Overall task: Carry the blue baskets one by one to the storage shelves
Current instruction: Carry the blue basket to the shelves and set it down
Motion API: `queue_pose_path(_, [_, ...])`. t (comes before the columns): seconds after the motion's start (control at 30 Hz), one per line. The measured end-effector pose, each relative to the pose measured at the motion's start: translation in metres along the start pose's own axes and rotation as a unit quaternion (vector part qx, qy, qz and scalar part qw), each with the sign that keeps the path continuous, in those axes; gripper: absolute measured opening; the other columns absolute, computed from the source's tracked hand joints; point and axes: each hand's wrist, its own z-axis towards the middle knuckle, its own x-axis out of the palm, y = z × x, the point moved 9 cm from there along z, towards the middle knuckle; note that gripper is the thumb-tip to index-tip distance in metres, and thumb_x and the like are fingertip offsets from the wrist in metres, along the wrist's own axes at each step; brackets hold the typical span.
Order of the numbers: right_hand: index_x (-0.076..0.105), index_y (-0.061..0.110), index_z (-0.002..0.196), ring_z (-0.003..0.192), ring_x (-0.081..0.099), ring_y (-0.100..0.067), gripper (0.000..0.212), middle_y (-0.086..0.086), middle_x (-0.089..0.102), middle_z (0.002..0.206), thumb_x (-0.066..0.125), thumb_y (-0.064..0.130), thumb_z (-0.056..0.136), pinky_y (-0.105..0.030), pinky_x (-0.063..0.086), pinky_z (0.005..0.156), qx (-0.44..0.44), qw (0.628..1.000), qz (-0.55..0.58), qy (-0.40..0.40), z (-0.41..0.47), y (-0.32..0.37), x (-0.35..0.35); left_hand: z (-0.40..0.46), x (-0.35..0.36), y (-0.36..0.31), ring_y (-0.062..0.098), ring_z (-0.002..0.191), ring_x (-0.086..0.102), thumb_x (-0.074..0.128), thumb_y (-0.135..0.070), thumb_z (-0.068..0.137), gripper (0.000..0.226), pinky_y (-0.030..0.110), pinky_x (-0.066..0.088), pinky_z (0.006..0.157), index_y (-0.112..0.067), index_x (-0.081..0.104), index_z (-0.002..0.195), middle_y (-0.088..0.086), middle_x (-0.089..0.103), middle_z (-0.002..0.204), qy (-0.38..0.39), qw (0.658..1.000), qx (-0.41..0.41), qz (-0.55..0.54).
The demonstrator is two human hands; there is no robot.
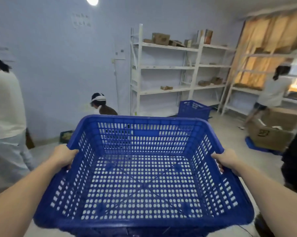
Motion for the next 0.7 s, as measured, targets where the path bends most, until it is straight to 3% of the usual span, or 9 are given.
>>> queue_pose_path(0.1, [0.054, 0.000, 0.080, 0.040, 0.047, -0.026, 0.021, -0.014, 0.049, 0.050, 0.063, 0.010, 0.096, -0.035, 0.041, 0.046, 0.046, 0.999, 0.002, -0.021, 0.026, -0.028, -0.025, 0.042, 0.048, -0.053, 0.043, 0.055, 0.070, 0.067, -0.023, 0.097, 0.032, 0.039, 0.053, 0.057, 0.004, 0.068, 0.080, 0.029, 0.073, 0.066, 0.035, 0.999, 0.028, 0.009])
queue_pose_path(0.2, [0.054, 0.000, 0.078, 0.040, 0.047, -0.026, 0.024, -0.013, 0.049, 0.049, 0.064, 0.012, 0.096, -0.036, 0.043, 0.048, 0.080, 0.996, 0.002, -0.050, 0.058, -0.040, -0.046, 0.079, 0.088, -0.111, 0.035, 0.048, 0.066, 0.067, -0.021, 0.098, 0.032, 0.036, 0.051, 0.055, 0.003, 0.065, 0.077, 0.027, 0.073, 0.063, 0.064, 0.996, 0.068, 0.006])
queue_pose_path(0.3, [0.052, 0.002, 0.077, 0.039, 0.045, -0.024, 0.025, -0.011, 0.047, 0.047, 0.064, 0.011, 0.097, -0.033, 0.042, 0.046, 0.111, 0.991, 0.009, -0.077, 0.090, -0.047, -0.057, 0.122, 0.129, -0.162, 0.039, 0.053, 0.068, 0.064, -0.019, 0.100, 0.029, 0.037, 0.051, 0.056, 0.006, 0.067, 0.086, 0.031, 0.074, 0.071, 0.092, 0.991, 0.098, 0.003])
queue_pose_path(0.4, [0.052, 0.002, 0.078, 0.041, 0.045, -0.025, 0.024, -0.012, 0.048, 0.050, 0.063, 0.011, 0.098, -0.034, 0.042, 0.047, 0.133, 0.985, 0.029, -0.103, 0.120, -0.050, -0.060, 0.166, 0.167, -0.201, 0.035, 0.050, 0.067, 0.062, -0.020, 0.101, 0.029, 0.040, 0.055, 0.061, 0.006, 0.066, 0.089, 0.028, 0.072, 0.063, 0.109, 0.987, 0.122, 0.008])
queue_pose_path(0.5, [0.059, -0.002, 0.082, 0.046, 0.053, -0.027, 0.025, -0.014, 0.058, 0.055, 0.065, 0.017, 0.097, -0.037, 0.048, 0.052, 0.167, 0.979, 0.024, -0.118, 0.146, -0.061, -0.058, 0.208, 0.202, -0.234, 0.035, 0.050, 0.069, 0.064, -0.027, 0.100, 0.036, 0.046, 0.060, 0.066, 0.005, 0.067, 0.084, 0.022, 0.071, 0.055, 0.124, 0.984, 0.128, 0.024])
queue_pose_path(0.6, [0.064, -0.003, 0.096, 0.044, 0.057, -0.025, 0.024, -0.012, 0.064, 0.055, 0.067, 0.021, 0.096, -0.043, 0.055, 0.056, 0.193, 0.972, 0.026, -0.133, 0.182, -0.076, -0.059, 0.256, 0.250, -0.269, 0.040, 0.059, 0.072, 0.066, -0.030, 0.097, 0.036, 0.051, 0.063, 0.071, 0.004, 0.071, 0.087, 0.022, 0.072, 0.059, 0.153, 0.979, 0.134, 0.034])
queue_pose_path(0.7, [0.065, -0.007, 0.098, 0.045, 0.057, -0.030, 0.029, -0.015, 0.065, 0.057, 0.067, 0.022, 0.096, -0.048, 0.058, 0.062, 0.218, 0.967, 0.018, -0.129, 0.227, -0.090, -0.058, 0.290, 0.292, -0.318, 0.038, 0.059, 0.072, 0.067, -0.025, 0.095, 0.030, 0.049, 0.062, 0.069, 0.004, 0.070, 0.090, 0.021, 0.073, 0.061, 0.157, 0.974, 0.156, 0.050])
